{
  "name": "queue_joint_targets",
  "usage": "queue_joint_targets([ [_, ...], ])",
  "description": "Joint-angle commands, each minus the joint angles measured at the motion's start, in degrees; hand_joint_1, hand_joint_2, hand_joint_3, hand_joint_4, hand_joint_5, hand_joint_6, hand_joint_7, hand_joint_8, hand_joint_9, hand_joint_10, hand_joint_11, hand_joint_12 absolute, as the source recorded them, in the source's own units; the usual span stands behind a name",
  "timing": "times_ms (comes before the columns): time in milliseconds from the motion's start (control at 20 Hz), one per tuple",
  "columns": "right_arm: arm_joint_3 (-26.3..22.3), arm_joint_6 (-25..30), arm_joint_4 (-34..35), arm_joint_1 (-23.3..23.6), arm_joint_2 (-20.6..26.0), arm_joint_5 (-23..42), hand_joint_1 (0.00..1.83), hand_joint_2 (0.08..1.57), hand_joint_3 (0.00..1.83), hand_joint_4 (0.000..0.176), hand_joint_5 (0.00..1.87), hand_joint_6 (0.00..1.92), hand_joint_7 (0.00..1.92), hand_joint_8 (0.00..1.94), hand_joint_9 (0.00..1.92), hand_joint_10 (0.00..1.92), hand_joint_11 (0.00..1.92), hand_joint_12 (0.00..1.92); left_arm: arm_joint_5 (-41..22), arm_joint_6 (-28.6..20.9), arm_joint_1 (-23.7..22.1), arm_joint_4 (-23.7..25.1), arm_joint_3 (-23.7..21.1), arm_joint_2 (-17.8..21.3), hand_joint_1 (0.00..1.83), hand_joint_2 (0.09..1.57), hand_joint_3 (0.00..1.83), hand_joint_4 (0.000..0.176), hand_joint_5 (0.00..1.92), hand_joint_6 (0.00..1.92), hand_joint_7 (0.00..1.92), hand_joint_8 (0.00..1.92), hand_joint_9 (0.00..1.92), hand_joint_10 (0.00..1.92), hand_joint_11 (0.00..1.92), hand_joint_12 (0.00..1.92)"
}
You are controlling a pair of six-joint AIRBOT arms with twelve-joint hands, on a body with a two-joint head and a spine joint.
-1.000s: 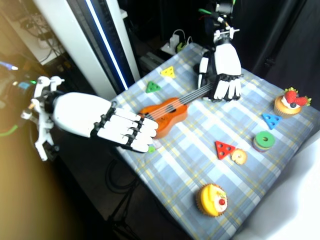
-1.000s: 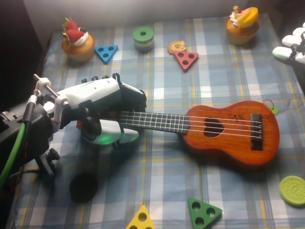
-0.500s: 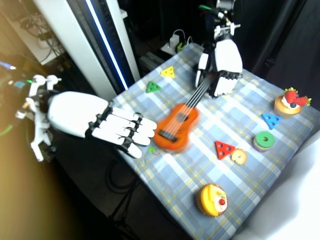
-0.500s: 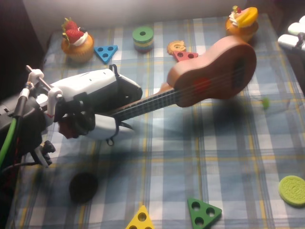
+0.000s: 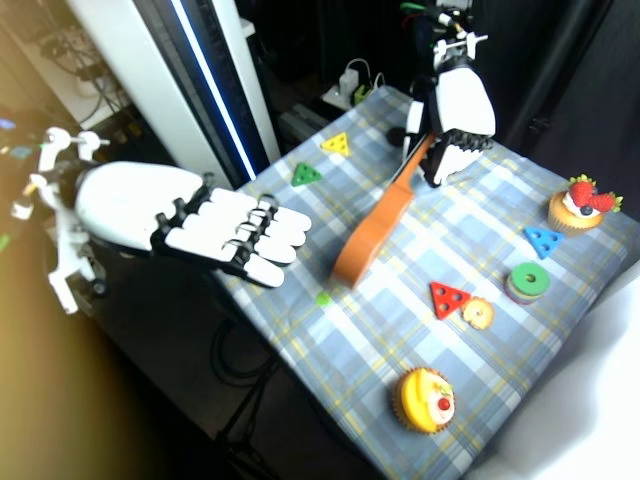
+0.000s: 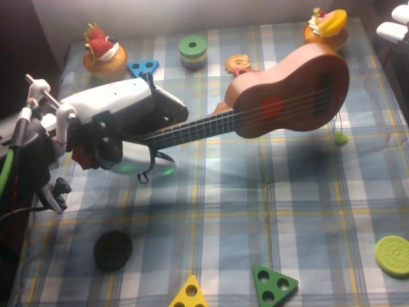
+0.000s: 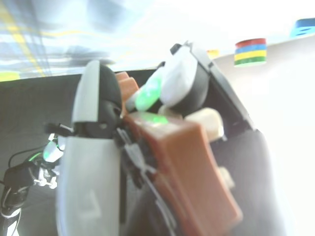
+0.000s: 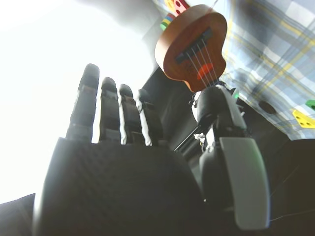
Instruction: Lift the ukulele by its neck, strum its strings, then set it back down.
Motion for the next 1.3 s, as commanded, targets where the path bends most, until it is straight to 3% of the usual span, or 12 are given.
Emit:
queue_joint_targets([
  [0,-0.07,-0.29,0.37,0.72,0.6,7.7,0.44,1.34,0.0,0.0,0.0,0.0,0.0,0.0,0.0,0.0,0.0,0.35,-7.21,-1.52,-0.85,0.58,-0.09,0.68,1.4,1.18,0.0,0.0,0.93,1.92,1.21,1.92,1.39,1.92,1.48,1.92],
  [50,-0.14,-0.29,0.36,0.72,0.73,8.17,0.46,1.34,0.0,0.0,0.0,0.0,0.0,0.0,0.0,0.0,0.0,0.36,-7.76,-3.84,-1.01,1.81,-0.1,1.34,1.4,1.18,0.0,0.0,0.93,1.92,1.22,1.92,1.4,1.92,1.5,1.92],
  [150,-0.14,-0.29,0.36,0.72,0.77,8.56,0.43,1.32,0.0,0.0,0.0,0.0,0.0,0.0,0.0,0.0,0.0,0.05,-8.19,-5.03,-1.6,2.67,-0.06,1.93,1.44,1.17,0.0,0.0,0.96,1.92,1.26,1.92,1.41,1.92,1.52,1.92],
  [200,-0.14,-0.29,0.36,0.71,0.92,8.56,0.39,1.32,0.0,0.0,0.0,0.0,0.0,0.0,0.0,0.0,0.0,0.01,-8.03,-5.32,-2.44,3.5,-0.01,2.22,1.47,1.15,0.0,0.0,0.98,1.92,1.28,1.92,1.41,1.92,1.51,1.92],
  [300,-0.19,-0.29,0.36,0.56,1.16,8.54,0.29,1.29,0.0,0.0,0.0,0.0,0.0,0.0,0.0,0.0,0.0,0.0,-6.69,-10.6,-4.43,7.95,0.6,3.06,1.5,1.15,0.0,0.0,1.03,1.92,1.33,1.92,1.44,1.92,1.54,1.92],
  [500,-0.2,-0.29,0.37,0.51,1.19,8.49,0.37,1.31,0.0,0.0,0.0,0.0,0.0,0.0,0.0,0.0,0.0,0.0,-3.52,-25.11,-7.93,18.21,2.63,5.05,1.51,1.15,0.0,0.0,1.09,1.92,1.33,1.92,1.45,1.92,1.54,1.92],
  [700,-0.27,-0.27,0.4,0.51,1.19,7.71,0.21,1.29,0.0,0.0,0.0,0.0,0.0,0.0,0.0,0.0,0.0,0.0,-0.01,-27.08,-10.27,20.65,2.63,6.87,1.5,1.15,0.0,0.0,1.07,1.92,1.26,1.92,1.38,1.92,1.48,1.92],
  [750,-0.28,-0.25,0.4,0.51,1.19,7.62,0.2,1.29,0.0,0.0,0.0,0.0,0.0,0.0,0.0,0.0,0.0,0.0,0.27,-30.73,-10.55,23.39,3.11,7.02,1.51,1.15,0.0,0.0,1.05,1.92,1.24,1.92,1.36,1.92,1.47,1.92],
  [950,-0.31,0.04,0.39,0.51,1.19,7.0,0.27,1.31,0.0,0.0,0.0,0.0,0.0,0.0,0.0,0.0,0.02,0.02,-0.42,-61.34,-11.81,42.52,9.44,5.59,1.49,1.15,0.0,0.0,1.11,1.92,1.25,1.92,1.35,1.92,1.48,1.92],
  [1100,-0.31,0.36,0.17,0.51,1.18,6.41,0.36,1.31,0.0,0.0,0.0,0.0,0.0,0.0,0.0,0.0,0.03,0.04,-0.28,-66.52,-12.87,47.32,10.04,5.71,1.46,1.14,0.0,0.0,1.13,1.92,1.24,1.92,1.31,1.92,1.44,1.92],
  [1150,-0.31,0.42,0.06,0.51,1.18,6.22,0.4,1.32,0.0,0.0,0.0,0.0,0.0,0.0,0.0,0.0,0.0,0.24,-0.09,-67.74,-13.16,48.75,10.04,5.74,1.42,1.15,0.0,0.0,1.17,1.92,1.27,1.92,1.33,1.92,1.45,1.92],
  [1250,-0.29,0.82,-0.47,0.51,1.18,5.89,0.42,1.32,0.0,0.0,0.0,0.0,0.0,0.0,0.0,0.0,0.0,0.39,0.27,-78.46,-14.56,58.82,11.05,5.31,1.34,1.18,0.01,0.0,1.2,1.92,1.3,1.92,1.36,1.92,1.49,1.92],
])
